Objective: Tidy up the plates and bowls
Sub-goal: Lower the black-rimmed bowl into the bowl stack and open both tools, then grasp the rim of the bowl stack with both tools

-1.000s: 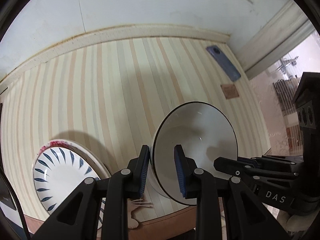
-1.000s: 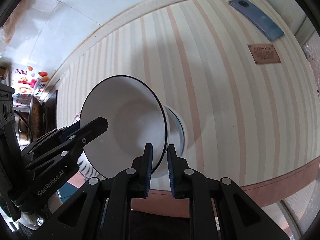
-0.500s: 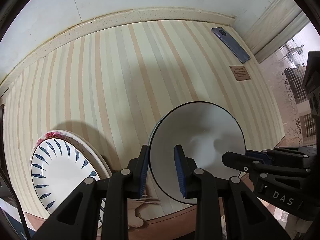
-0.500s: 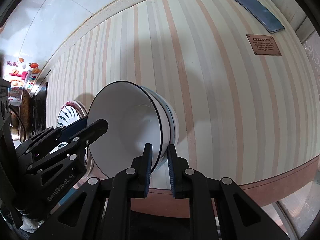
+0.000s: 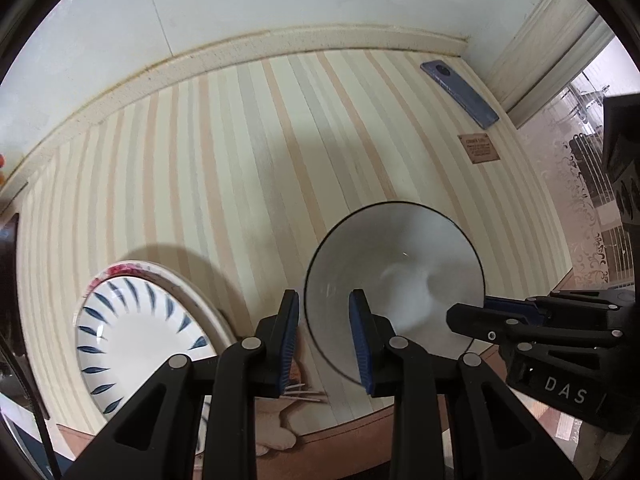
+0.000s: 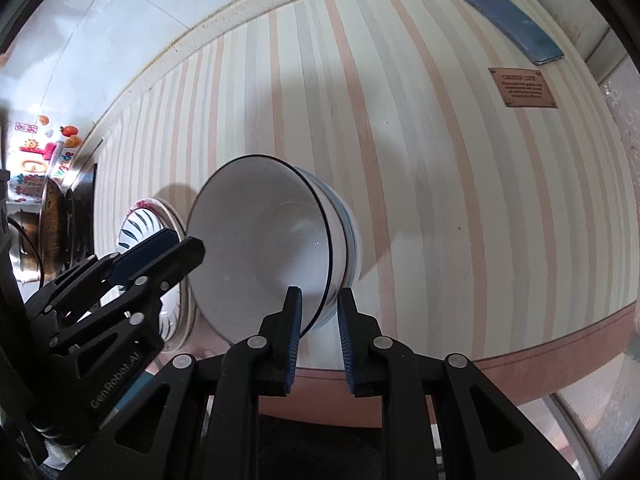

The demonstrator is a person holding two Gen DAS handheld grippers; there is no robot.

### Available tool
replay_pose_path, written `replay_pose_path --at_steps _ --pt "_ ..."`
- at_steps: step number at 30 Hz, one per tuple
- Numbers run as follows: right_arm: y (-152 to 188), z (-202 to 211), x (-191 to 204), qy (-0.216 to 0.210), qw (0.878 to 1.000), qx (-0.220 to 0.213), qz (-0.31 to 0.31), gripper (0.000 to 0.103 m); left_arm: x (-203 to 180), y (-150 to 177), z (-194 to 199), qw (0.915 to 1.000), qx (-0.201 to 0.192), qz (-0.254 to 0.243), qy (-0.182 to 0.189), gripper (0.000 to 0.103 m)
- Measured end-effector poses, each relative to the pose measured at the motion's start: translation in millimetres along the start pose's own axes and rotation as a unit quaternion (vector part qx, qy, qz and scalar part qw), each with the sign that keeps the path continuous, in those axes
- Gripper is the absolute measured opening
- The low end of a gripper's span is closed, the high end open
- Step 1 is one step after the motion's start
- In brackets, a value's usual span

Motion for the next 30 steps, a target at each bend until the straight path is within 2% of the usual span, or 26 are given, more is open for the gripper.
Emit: replay_pose_path --at_steps 2,6,7,9,11,12,14,18,19,20,22,30 --pt "5 11 -1 0.004 1.000 -0.015 0.001 0.040 2 2 12 0.9999 -0.008 -0.002 -0.007 0.024" --pt "22 46 4 0.026 0.997 -0.071 0.013 0.056 4 8 40 0.9993 -0.036 0.000 -0.012 0.024" --pt "28 56 6 0.034 0.996 -0.086 0.019 0.063 4 9 48 0.9990 -0.043 -0.001 -0.011 0.024" --pt "39 73 12 0.041 0.993 -0.106 0.027 0.071 3 12 65 0.9982 -0.059 -0.004 -0.008 0.029" --pt "52 91 17 0.041 0.990 -0.131 0.032 0.077 3 15 83 0.9971 -0.076 -0.005 -0.003 0.046" --pt "57 99 20 0.042 0.989 -0.139 0.035 0.079 4 16 91 0.9965 -0.084 -0.006 -0.002 0.051" --pt "68 115 26 0.040 0.986 -0.158 0.037 0.082 3 18 106 0.9952 -0.098 -0.008 -0.002 0.070" --pt "88 147 33 0.039 0.979 -0.195 0.040 0.085 0 22 135 0.9915 -0.129 -0.021 -0.004 0.074" --pt "91 154 34 0.042 0.977 -0.203 0.041 0.086 -1 23 140 0.9907 -0.134 -0.025 -0.005 0.085" --pt "96 163 36 0.042 0.975 -0.214 0.041 0.086 -1 25 146 0.9895 -0.141 -0.029 -0.008 0.091" --pt "104 177 38 0.040 0.971 -0.230 0.043 0.087 -3 27 154 0.9882 -0.149 -0.032 -0.007 0.095" --pt "126 216 42 0.035 0.961 -0.270 0.046 0.090 -7 32 179 0.9842 -0.174 -0.027 0.010 0.095"
Point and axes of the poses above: each gripper's, at about its wrist camera, not at the fingertips, and z roughly against the way its jaws point, x to its left, y to its underside, the point moved 5 cm from there along -z, roughly the way its jaws point, and after that the axes turned 13 degrees about -z, right-handed, at the moved point
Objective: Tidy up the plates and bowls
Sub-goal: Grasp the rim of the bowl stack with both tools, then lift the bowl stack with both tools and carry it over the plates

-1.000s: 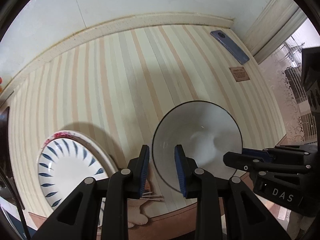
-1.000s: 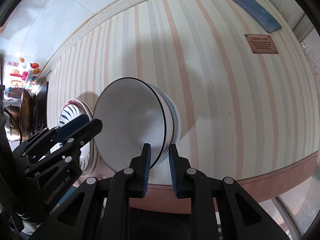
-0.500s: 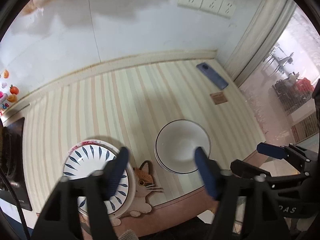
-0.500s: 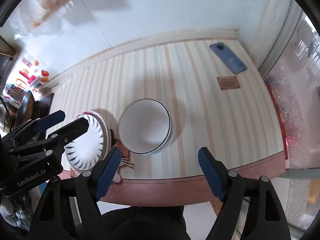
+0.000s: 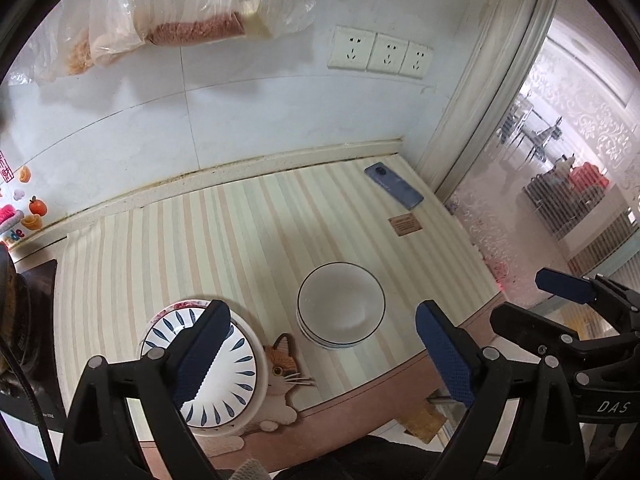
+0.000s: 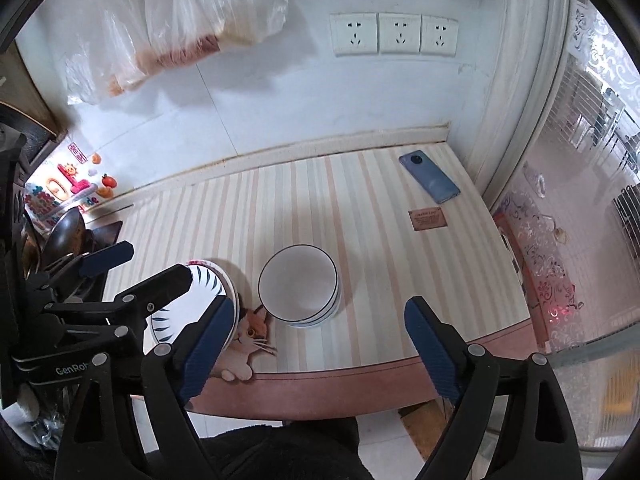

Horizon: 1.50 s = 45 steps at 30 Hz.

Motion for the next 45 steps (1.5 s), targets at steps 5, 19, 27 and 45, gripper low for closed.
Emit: replay_pose_path --at_steps 5,19,27,45 --pt "-2 0 -8 -0.006 1.000 -0.003 -0.012 0.093 3 -1 0 0.9999 -0.004 0.015 0.008 0.095" --pt "5 -162 -45 -0.083 0.976 0.180 -0.088 0.094 33 9 -125 0.9905 0.107 0.054 0.067 0.095" --pt "25 -253 -63 -0.097 0.952 0.258 -0.132 0.094 36 15 -202 0.9777 0.176 0.054 0.101 0.095" --pt "48 -349 -62 -0.185 0.897 0.348 -0.199 0.088 15 45 -277 0.9429 0.271 0.037 0.190 0.069"
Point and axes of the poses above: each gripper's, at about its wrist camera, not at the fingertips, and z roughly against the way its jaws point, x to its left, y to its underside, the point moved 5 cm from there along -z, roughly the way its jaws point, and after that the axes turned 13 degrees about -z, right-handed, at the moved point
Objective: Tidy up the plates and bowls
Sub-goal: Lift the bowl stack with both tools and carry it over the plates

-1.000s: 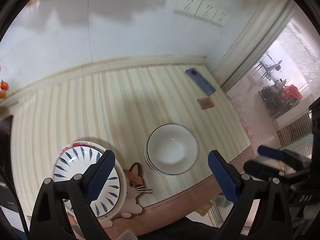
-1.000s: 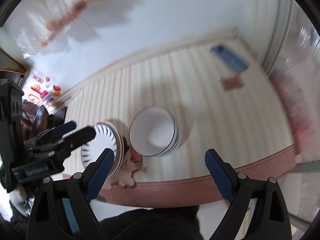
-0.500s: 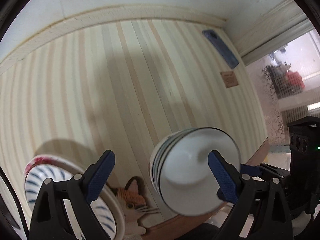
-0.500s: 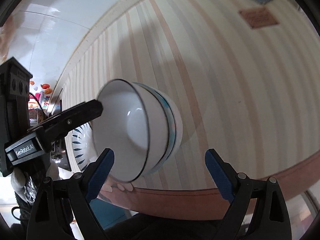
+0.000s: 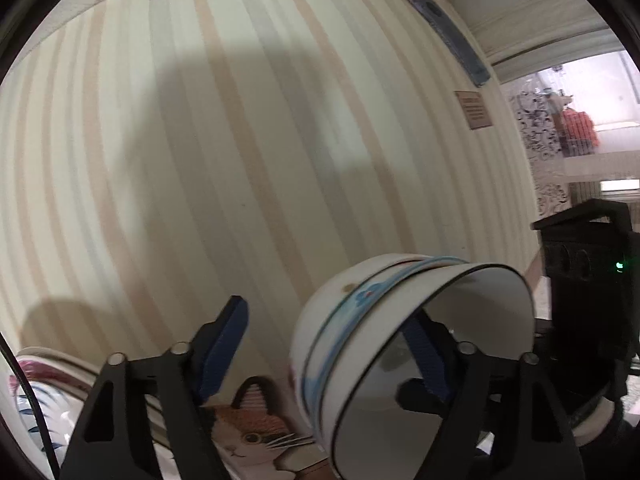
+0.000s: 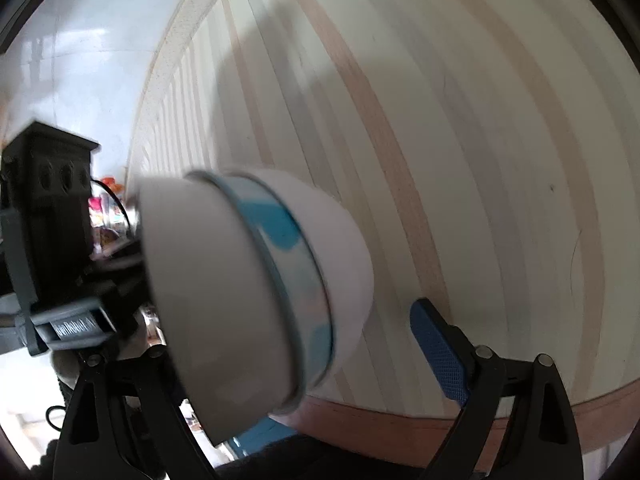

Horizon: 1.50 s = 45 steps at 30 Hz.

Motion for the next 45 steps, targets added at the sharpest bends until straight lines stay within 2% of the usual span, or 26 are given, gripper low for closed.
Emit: replay_pose_path --at_steps 1,2,4,20,32,37,38,45 --pt "-2 -2 2 -0.016 1.000 0.003 -0.002 0.073 -2 1 0 0.9999 -0.001 0.004 0.015 0.060" --pt "-2 -5 2 -0.019 1.000 0.008 -0.004 0.067 -4 3 0 0.9994 -0.004 0.013 0.033 0.056" --pt "-3 -10 3 -0.009 1.000 0.001 -0.001 0.064 -4 2 0 0.9993 -0.008 0.017 0.032 0.055" --pt "2 -31 19 -0.041 0.998 0.041 -0.028 0.063 8 15 18 0.9979 -0.015 0.062 0.010 0.055" --pt "21 -36 90 -0.030 0.998 0.054 0.028 0.063 29 35 71 0.9934 -0.058 0.098 -0.002 0.055" --pt "42 -61 130 -0.027 0.997 0.062 0.041 0.063 47 52 99 0.9924 -0.072 0.100 -0.008 0.055" --pt "47 -59 125 -0.028 0.997 0.064 0.044 0.063 52 55 103 0.9919 -0.074 0.102 -0.009 0.055" --pt "76 -104 175 -0.041 0.995 0.070 0.054 0.063 93 89 130 0.9890 -0.091 0.115 -0.016 0.055"
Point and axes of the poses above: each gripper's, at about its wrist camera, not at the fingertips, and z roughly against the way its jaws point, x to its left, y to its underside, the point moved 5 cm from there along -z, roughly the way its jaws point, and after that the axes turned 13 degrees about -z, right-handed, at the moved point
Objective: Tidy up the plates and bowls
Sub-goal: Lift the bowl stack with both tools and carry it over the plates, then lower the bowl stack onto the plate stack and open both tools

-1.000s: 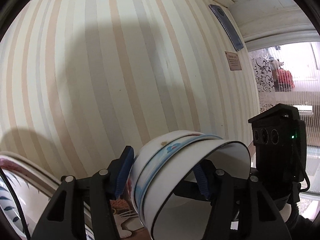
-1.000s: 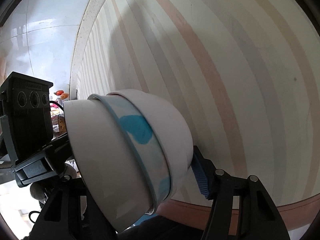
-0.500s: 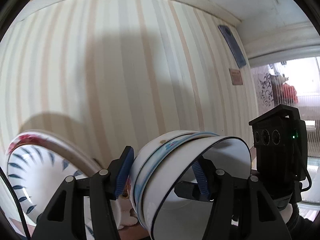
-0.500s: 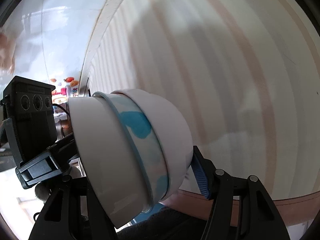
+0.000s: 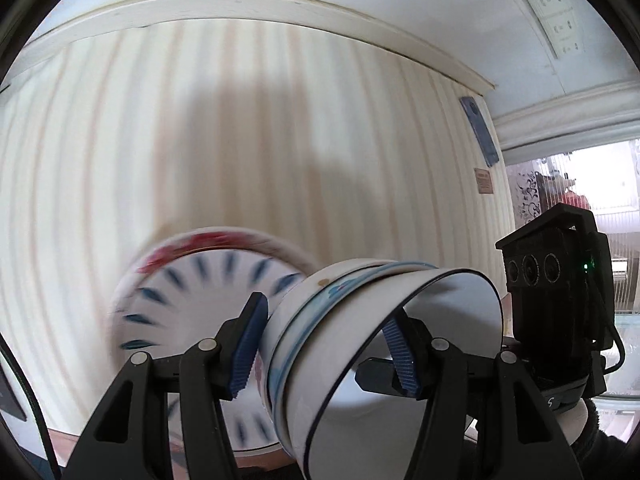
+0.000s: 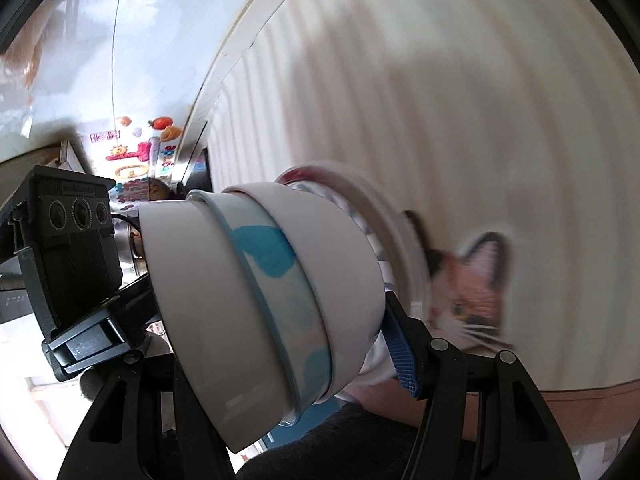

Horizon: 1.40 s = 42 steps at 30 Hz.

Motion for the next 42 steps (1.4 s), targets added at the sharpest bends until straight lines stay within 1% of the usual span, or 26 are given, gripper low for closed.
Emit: replay_pose_path --at_steps 4,10,19,23,28,35,42 --pt "6 -30 15 0.003 1.000 0.009 0.006 0.063 28 13 7 0.9999 -0.003 0.015 -0.004 0.055" --pt "8 -55 20 0.016 1.000 0.019 0.013 0.063 55 25 7 0.9994 -0.001 0.033 -0.006 0.055" --pt "5 -69 19 0.035 0.999 0.020 0.016 0.063 74 30 3 0.9993 0.007 0.036 0.000 0.055" --pt "3 -74 20 0.050 0.998 0.018 0.021 0.063 80 32 1 0.9993 0.012 0.036 0.002 0.055" --pt "3 -74 21 0.056 0.998 0.020 0.023 0.063 81 33 -1 0.9993 0.012 0.035 0.002 0.055" --pt "3 -74 19 0.058 0.998 0.020 0.016 0.062 81 33 1 0.9995 0.013 0.028 0.000 0.053" --pt "5 -65 16 0.057 0.998 0.013 0.007 0.062 75 33 2 0.9996 0.010 0.026 -0.005 0.053"
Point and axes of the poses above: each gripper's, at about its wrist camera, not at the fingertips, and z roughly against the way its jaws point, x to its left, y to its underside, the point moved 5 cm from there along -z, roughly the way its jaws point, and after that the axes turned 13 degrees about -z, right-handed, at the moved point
